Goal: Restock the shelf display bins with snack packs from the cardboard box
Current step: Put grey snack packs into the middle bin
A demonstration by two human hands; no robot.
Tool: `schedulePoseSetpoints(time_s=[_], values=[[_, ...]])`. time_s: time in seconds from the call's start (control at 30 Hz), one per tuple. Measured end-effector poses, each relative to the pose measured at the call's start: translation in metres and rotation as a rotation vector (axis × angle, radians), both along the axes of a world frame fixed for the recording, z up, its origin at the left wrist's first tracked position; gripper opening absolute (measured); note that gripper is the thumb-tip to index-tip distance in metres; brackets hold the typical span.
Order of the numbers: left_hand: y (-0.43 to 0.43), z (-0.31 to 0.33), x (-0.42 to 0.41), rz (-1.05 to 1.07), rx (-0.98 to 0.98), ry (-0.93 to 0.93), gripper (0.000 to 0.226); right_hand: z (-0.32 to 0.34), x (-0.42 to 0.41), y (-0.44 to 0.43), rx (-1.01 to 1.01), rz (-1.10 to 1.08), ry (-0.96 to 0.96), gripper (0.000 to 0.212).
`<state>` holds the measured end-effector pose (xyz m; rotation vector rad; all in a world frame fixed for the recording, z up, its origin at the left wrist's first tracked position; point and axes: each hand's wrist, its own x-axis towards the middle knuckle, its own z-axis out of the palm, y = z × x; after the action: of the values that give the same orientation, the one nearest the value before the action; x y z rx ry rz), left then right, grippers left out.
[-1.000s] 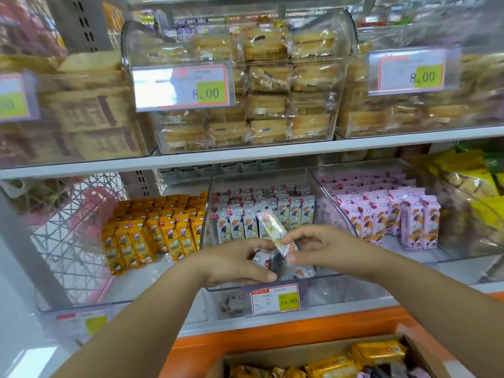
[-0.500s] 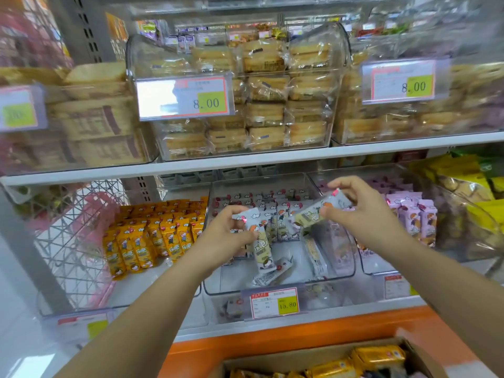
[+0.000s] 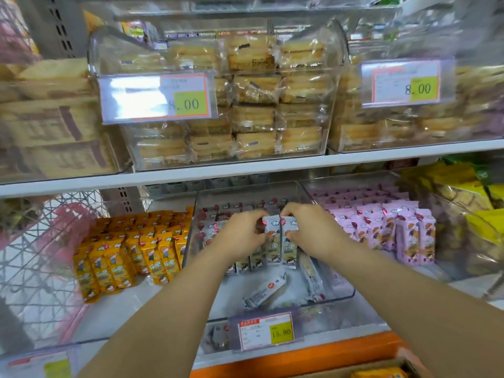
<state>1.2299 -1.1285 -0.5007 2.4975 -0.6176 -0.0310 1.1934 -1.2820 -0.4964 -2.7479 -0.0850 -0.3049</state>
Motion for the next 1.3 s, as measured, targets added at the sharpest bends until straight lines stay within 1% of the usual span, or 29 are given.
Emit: schedulePoseSetpoints(time_s=[0.13,0.23,0.37,0.47,0.5,0.57,0.63,0.67,0.73,0.8,0.9,0.97,1.1,1.17,1.23,1.3], values=[[-0.002,-0.013,0.017,0.010,0.164,-0.049,0.030,-0.013,0.020,0.007,-0.058,-0.049,0.052,0.037],[0.000,-0.020,0.025,0.051,0.258,-0.154,0.039,-0.023,0.032,0.012,-0.052,-0.048,0.063,0.041],[0.001,-0.026,0.027,0.094,0.249,-0.207,0.047,-0.031,0.036,0.012,-0.039,-0.084,0.057,0.044],[0.002,-0.025,0.020,0.099,0.184,-0.220,0.049,-0.027,0.030,0.010,0.029,-0.083,0.055,0.049],[0.002,-0.025,0.017,0.104,0.152,-0.235,0.047,-0.023,0.026,0.009,0.052,-0.068,0.049,0.050],[0.002,-0.024,0.010,0.094,0.085,-0.258,0.035,-0.011,0.015,0.006,0.089,-0.012,0.017,0.047],[-0.001,-0.025,0.002,0.038,0.048,-0.218,0.022,0.004,0.000,-0.003,0.136,0.046,-0.043,0.039],[-0.003,-0.026,-0.002,-0.006,0.047,-0.159,0.019,0.010,-0.009,-0.009,0.165,0.061,-0.081,0.034],[-0.011,-0.028,-0.010,-0.130,0.092,0.008,0.023,0.019,-0.031,-0.026,0.195,0.072,-0.156,0.025],[-0.024,-0.032,-0.014,-0.244,0.154,0.110,0.032,0.018,-0.050,-0.044,0.191,0.053,-0.187,0.019],[-0.045,-0.036,-0.016,-0.338,0.264,0.101,0.040,0.003,-0.067,-0.067,0.171,0.023,-0.150,0.018],[-0.056,-0.042,-0.017,-0.357,0.335,0.098,0.042,-0.007,-0.075,-0.078,0.174,0.040,-0.098,0.021],[-0.070,-0.052,-0.017,-0.378,0.463,0.150,0.046,-0.017,-0.093,-0.093,0.280,0.102,-0.024,0.024],[-0.072,-0.055,-0.014,-0.382,0.462,0.173,0.041,-0.020,-0.100,-0.099,0.362,0.114,-0.016,0.022],[-0.074,-0.058,-0.011,-0.379,0.429,0.192,0.029,-0.024,-0.107,-0.102,0.427,0.132,-0.005,0.021],[-0.077,-0.060,-0.010,-0.366,0.404,0.205,0.019,-0.028,-0.111,-0.105,0.434,0.157,0.012,0.021]])
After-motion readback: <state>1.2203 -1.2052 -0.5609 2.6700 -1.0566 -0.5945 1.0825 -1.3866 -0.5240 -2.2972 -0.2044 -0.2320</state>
